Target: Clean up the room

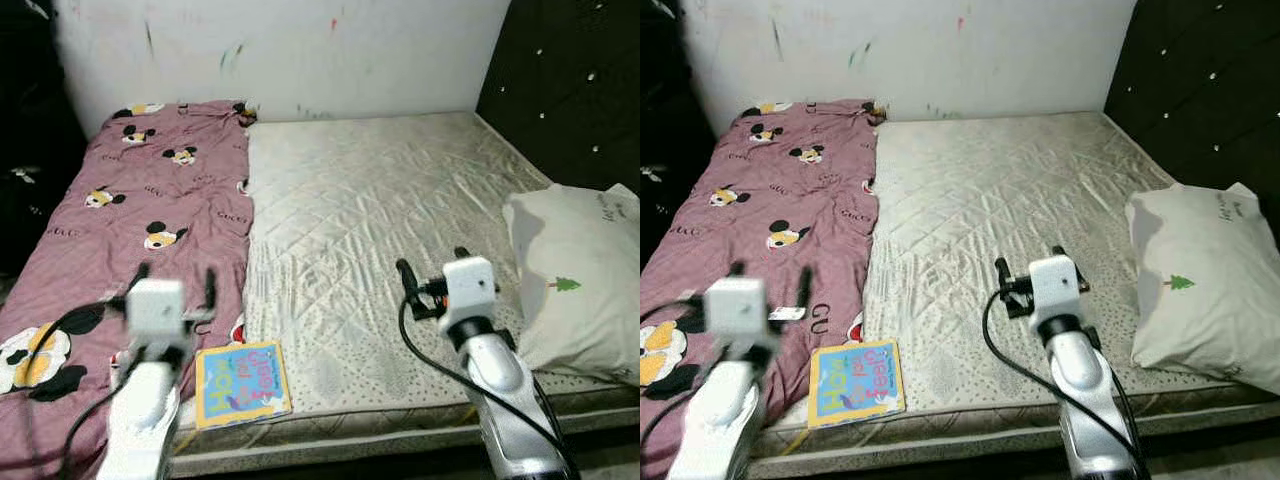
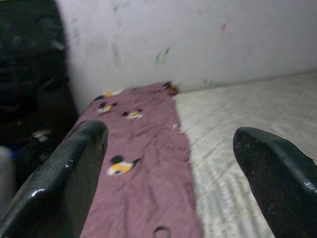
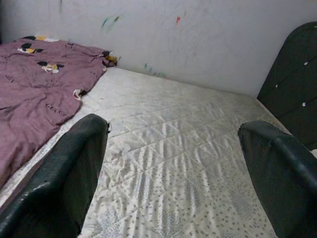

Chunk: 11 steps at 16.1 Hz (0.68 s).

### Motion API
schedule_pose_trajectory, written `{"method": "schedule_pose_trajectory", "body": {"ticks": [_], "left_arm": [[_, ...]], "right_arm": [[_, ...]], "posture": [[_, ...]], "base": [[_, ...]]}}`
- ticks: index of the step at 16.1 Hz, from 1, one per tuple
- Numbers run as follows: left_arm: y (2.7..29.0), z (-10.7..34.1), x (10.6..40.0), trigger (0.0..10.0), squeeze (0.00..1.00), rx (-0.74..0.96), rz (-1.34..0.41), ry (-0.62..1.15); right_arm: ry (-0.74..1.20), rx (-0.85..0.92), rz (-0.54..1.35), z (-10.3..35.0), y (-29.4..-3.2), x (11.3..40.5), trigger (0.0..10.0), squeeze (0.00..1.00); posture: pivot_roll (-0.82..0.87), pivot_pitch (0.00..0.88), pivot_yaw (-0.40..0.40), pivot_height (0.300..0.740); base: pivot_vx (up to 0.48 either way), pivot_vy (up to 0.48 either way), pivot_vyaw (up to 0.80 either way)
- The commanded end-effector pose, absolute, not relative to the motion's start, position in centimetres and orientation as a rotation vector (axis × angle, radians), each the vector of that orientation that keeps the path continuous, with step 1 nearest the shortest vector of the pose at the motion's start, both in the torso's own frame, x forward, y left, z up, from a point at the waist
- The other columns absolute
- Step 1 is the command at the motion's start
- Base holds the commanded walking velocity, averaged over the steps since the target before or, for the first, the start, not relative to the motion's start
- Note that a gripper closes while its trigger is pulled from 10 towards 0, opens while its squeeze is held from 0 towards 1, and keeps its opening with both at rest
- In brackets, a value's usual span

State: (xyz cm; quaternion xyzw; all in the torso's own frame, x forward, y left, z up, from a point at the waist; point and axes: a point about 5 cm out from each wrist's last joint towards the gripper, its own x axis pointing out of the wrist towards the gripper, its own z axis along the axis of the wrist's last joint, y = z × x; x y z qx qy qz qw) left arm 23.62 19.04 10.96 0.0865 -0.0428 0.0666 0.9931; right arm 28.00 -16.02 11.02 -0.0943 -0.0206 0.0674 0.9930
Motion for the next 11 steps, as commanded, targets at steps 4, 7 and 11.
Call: {"method": "schedule_pose_trajectory", "body": {"ticks": [4, 7, 11], "left_arm": [[20.4, 11.9, 23.3, 10.0, 0.0, 0.161, 0.21, -0.105], [19.3, 12.2, 23.7, 10.0, 0.0, 0.079, 0.147, -0.099], [17.1, 12.5, 24.4, 10.0, 0.0, -0.022, -0.001, -0.089]], "right_arm": [[-0.023, -0.104, 0.111, 11.3, -15.6, 28.5, 10.0, 0.0], [-0.017, -0.064, 0.118, 11.4, -14.9, 28.7, 10.0, 0.0], [-0.001, -0.028, 0.095, 11.5, -15.2, 28.8, 10.0, 0.0]], "posture": [[-0.03, 0.0, -0.027, 0.74], [-0.04, 0.0, -0.023, 0.74], [-0.04, 0.0, -0.017, 0.74]], "base": [[0.0, 0.0, 0.0], [0.0, 0.0, 0.0], [0.0, 0.0, 0.0]]}}
